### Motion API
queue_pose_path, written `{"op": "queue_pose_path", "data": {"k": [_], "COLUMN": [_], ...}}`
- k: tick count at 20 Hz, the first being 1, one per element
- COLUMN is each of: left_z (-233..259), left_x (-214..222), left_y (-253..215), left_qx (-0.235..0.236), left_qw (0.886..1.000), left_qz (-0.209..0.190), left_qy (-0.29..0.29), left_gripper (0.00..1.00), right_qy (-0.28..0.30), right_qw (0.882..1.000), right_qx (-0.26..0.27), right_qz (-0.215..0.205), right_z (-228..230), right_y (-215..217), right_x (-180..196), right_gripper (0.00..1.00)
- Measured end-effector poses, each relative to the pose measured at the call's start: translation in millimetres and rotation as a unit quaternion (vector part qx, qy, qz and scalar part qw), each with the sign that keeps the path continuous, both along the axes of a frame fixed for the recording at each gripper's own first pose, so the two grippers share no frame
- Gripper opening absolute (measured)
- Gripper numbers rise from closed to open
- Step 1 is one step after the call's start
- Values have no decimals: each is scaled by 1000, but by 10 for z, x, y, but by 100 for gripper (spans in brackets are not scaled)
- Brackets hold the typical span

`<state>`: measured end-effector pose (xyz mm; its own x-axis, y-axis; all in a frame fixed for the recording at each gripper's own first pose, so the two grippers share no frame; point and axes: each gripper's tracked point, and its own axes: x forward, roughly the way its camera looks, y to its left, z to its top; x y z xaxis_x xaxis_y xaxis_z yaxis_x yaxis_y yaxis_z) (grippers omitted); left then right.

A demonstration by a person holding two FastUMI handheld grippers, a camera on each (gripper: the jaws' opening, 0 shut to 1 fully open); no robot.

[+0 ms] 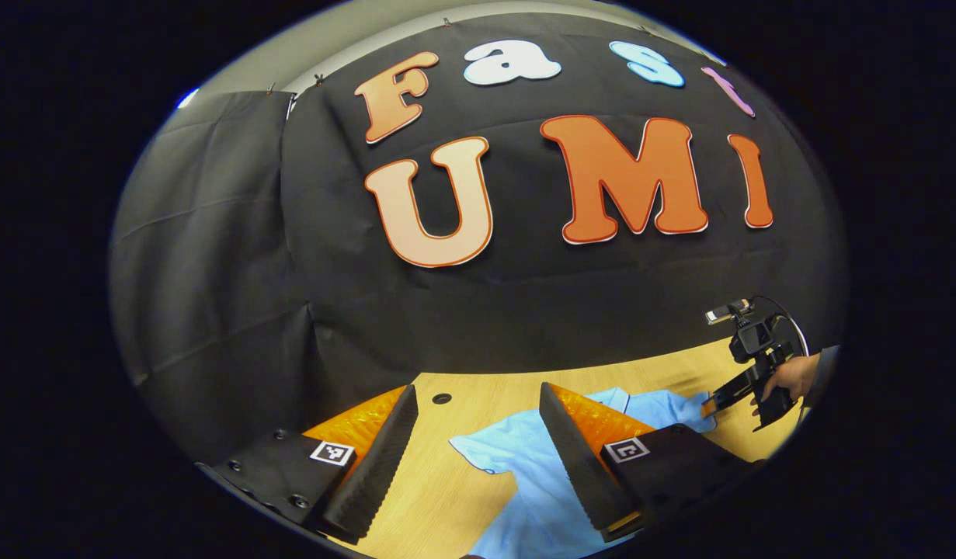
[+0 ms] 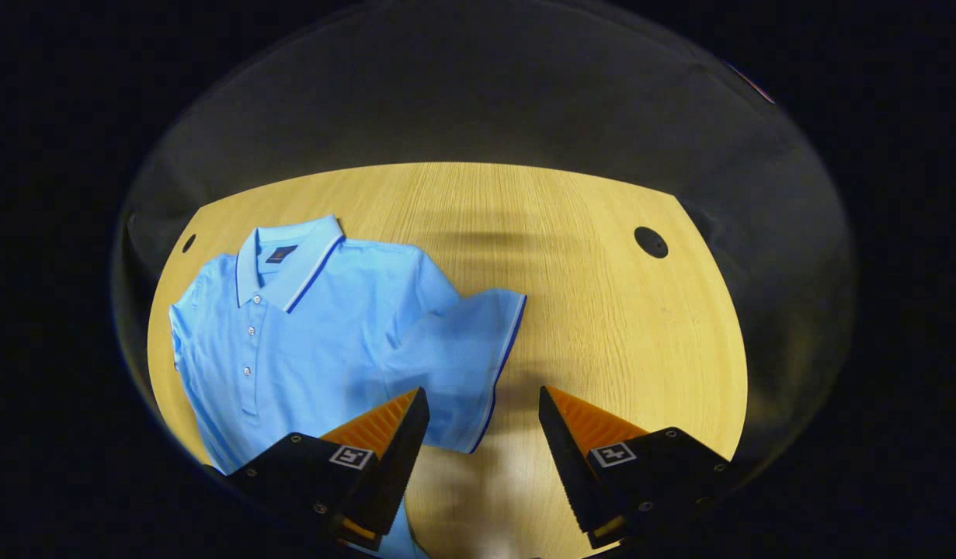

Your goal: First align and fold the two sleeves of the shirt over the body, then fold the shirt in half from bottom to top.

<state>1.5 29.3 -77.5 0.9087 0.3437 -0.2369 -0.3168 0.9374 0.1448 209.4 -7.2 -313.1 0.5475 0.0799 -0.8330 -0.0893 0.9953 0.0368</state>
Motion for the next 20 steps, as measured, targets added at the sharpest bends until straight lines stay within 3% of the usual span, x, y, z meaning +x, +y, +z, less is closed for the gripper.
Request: {"op": "queue_pose_path", "data": {"k": [3,7,8,10,12,13,14,16,20], "left_z": [-14,-68,-62,-57,-67,-68,-73,-102,-108], "left_x": [3,43,42,29,8,-6,-39,-87,-144], "left_y": [-41,-181,-193,-215,-225,-234,-255,-269,-261], "left_qx": [7,-28,-28,-23,-21,-20,-19,-18,-17], "left_qw": [1000,1000,999,1000,1000,999,999,999,999], "left_qz": [1,-2,-3,-3,-3,-5,-8,-9,-7], "left_qy": [8,15,16,19,22,26,28,33,36], "left_gripper": [100,100,100,100,100,100,100,100,100], "right_qy": [27,43,44,37,31,32,32,25,3], "right_qw": [999,998,998,998,998,997,996,993,992], "right_qx": [10,22,27,30,39,50,71,108,129], "right_qz": [-19,-29,-30,-33,-41,-46,-43,-42,-17], "right_z": [-156,-238,-251,-235,-222,-214,-179,-84,95], "right_y": [21,109,151,178,202,223,280,368,509], "right_x": [13,18,18,52,83,89,110,155,139], "right_gripper": [83,76,64,51,19,17,8,3,2]}}
